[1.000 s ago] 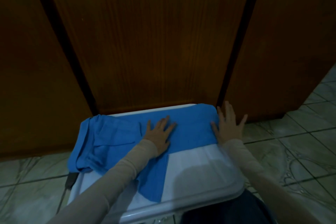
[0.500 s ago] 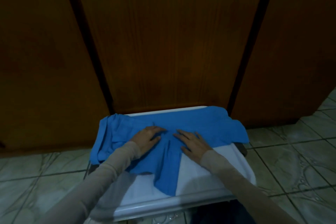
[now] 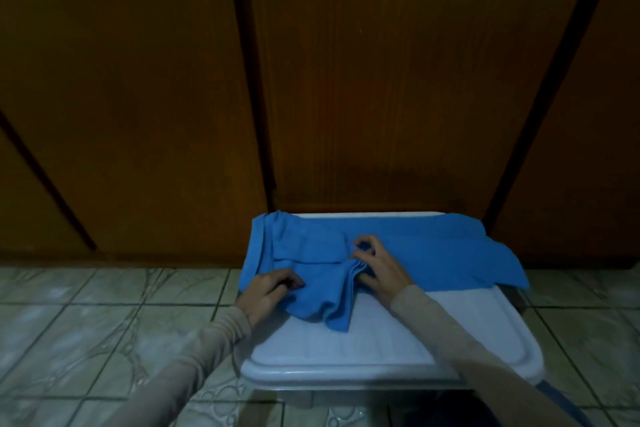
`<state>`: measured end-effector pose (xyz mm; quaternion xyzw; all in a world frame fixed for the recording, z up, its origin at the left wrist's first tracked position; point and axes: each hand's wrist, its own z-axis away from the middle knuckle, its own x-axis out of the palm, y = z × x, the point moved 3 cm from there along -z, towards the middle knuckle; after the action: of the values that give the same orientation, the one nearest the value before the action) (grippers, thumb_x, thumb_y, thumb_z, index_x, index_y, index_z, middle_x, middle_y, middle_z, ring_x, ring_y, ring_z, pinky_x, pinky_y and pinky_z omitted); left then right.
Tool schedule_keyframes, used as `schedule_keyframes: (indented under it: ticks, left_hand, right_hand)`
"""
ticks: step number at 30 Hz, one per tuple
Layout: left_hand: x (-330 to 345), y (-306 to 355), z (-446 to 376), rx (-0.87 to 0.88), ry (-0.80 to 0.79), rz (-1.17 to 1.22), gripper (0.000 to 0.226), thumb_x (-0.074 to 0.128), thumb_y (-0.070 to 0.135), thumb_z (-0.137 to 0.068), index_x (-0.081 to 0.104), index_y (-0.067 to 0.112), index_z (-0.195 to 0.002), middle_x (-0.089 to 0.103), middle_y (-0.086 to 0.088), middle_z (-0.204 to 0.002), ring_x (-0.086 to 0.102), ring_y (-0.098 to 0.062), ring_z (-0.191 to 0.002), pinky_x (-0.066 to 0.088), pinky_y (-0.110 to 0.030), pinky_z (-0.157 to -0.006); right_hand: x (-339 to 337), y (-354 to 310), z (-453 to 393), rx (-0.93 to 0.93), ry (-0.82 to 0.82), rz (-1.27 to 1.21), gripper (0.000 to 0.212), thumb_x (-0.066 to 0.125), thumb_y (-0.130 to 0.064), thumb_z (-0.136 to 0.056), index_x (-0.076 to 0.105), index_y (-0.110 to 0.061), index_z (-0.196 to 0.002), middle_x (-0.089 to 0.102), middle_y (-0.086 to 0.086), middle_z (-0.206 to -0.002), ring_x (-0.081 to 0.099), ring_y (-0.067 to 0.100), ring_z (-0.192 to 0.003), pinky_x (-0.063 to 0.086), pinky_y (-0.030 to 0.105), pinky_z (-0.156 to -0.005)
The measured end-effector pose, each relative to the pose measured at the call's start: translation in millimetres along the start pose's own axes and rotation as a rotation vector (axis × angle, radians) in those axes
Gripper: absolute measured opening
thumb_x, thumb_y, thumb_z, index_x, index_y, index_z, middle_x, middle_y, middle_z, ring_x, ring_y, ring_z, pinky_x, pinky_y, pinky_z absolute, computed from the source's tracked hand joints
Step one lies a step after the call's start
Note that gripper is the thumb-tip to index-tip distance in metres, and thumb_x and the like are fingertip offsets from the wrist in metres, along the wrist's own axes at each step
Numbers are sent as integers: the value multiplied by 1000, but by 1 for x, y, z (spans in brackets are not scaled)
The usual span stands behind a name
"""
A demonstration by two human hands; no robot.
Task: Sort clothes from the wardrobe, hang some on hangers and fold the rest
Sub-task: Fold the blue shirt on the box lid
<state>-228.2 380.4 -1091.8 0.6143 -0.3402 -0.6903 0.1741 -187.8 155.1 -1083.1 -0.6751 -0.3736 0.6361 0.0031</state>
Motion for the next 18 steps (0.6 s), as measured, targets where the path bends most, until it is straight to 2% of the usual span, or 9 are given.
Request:
schedule_keyframes:
  ticks: [2,3,5,7,9,12,15,17,18]
  left_hand:
    - [-4,8,3,40,-41,-2,59,42,49,-69,54,13,-113,55,15,-105,50,4,-103,31,-2,-80]
    - [-5,10,4,33,-62,-24,55,48,50,-77,49,15,-119,49,11,-109,47,-3,-108,29,-1,-78]
    - [-9,15,5,-12,-46,-11,38,60,42,-88,44,22,-115,46,13,-107,46,-6,-105,30,0,-73]
    - [-15,10,0,-30,50,-41,50,57,61,-79,50,20,-105,52,10,-95,51,-10,-90,33,-6,-65]
    - [-19,6,-7,-41,127,-87,53,54,62,-82,57,11,-96,56,0,-85,57,-23,-82,32,-13,-58]
    - [-24,2,-19,-211,227,-37,20,50,26,-96,58,8,-92,57,-2,-80,57,-25,-87,30,-22,-58]
    - [-26,-5,-33,-353,274,-119,26,47,28,-98,62,8,-90,62,-10,-86,58,-33,-101,39,-32,-77]
    - [-25,-6,-39,-404,216,-262,25,46,29,-97,51,13,-77,59,-8,-83,58,-33,-99,41,-34,-76]
    - [-22,-5,-40,-434,194,-325,21,46,29,-96,51,11,-85,61,-11,-92,58,-32,-100,43,-34,-76]
  right_hand:
    - [-8,-3,-12,129,17,-14,34,51,-23,-95,52,-9,-126,49,10,-129,50,27,-117,37,29,-89]
    - [-13,-3,-19,208,13,20,39,47,-30,-97,49,-11,-131,54,10,-125,52,27,-116,38,31,-87]
    - [-19,-1,-33,323,3,149,48,36,-44,-98,50,-12,-130,62,10,-104,56,29,-107,39,34,-78]
    - [-21,-1,-46,378,12,218,53,28,-50,-98,54,-11,-123,61,8,-86,59,30,-99,38,35,-75]
    - [-17,-3,-59,424,-14,270,52,24,-49,-99,53,-15,-125,64,10,-103,56,29,-106,37,38,-89]
    - [-10,-5,-72,468,19,275,47,23,-45,-101,55,-18,-124,58,9,-119,49,25,-116,31,41,-99]
    - [-12,-5,-80,470,201,202,43,28,-40,-101,56,-15,-123,54,11,-120,47,27,-116,37,38,-89]
    - [-13,-2,-84,470,285,70,39,32,-32,-102,56,-5,-116,56,19,-113,52,32,-106,36,35,-72]
    - [-13,-1,-87,458,310,-9,34,35,-26,-102,54,0,-113,57,22,-109,54,34,-101,33,34,-68]
